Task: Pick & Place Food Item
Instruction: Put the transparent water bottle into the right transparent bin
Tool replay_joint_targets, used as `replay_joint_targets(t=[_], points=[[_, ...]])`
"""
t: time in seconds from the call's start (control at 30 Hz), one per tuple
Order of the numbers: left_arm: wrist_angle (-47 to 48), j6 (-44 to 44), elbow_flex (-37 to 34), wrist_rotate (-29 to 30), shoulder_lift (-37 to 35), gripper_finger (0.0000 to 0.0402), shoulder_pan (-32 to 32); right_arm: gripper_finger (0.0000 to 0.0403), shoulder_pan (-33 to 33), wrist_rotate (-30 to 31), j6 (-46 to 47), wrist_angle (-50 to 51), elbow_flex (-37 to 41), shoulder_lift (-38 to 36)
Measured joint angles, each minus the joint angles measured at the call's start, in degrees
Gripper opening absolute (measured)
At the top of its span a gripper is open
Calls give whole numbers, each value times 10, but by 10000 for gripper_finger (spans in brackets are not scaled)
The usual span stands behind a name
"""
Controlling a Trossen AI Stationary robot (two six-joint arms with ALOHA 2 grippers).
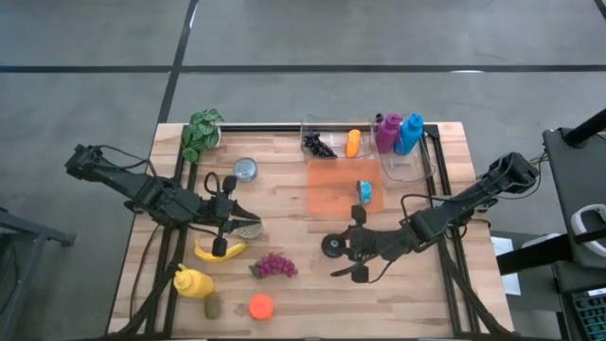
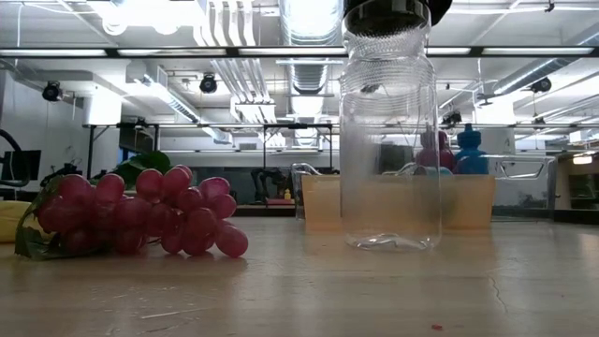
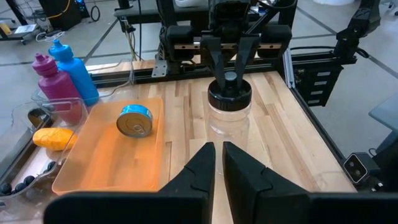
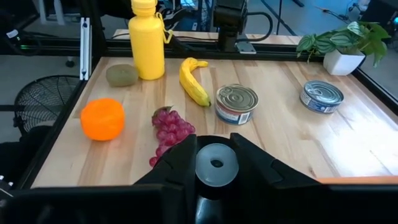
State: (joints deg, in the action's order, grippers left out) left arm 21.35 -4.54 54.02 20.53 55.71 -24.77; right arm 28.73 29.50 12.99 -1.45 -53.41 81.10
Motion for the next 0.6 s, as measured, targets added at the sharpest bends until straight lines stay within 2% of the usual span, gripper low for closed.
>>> replay_joint_targets(t=[0.6], points=[[0,0,0,0,0,32,0,74,0,1,0,10,-5,0]])
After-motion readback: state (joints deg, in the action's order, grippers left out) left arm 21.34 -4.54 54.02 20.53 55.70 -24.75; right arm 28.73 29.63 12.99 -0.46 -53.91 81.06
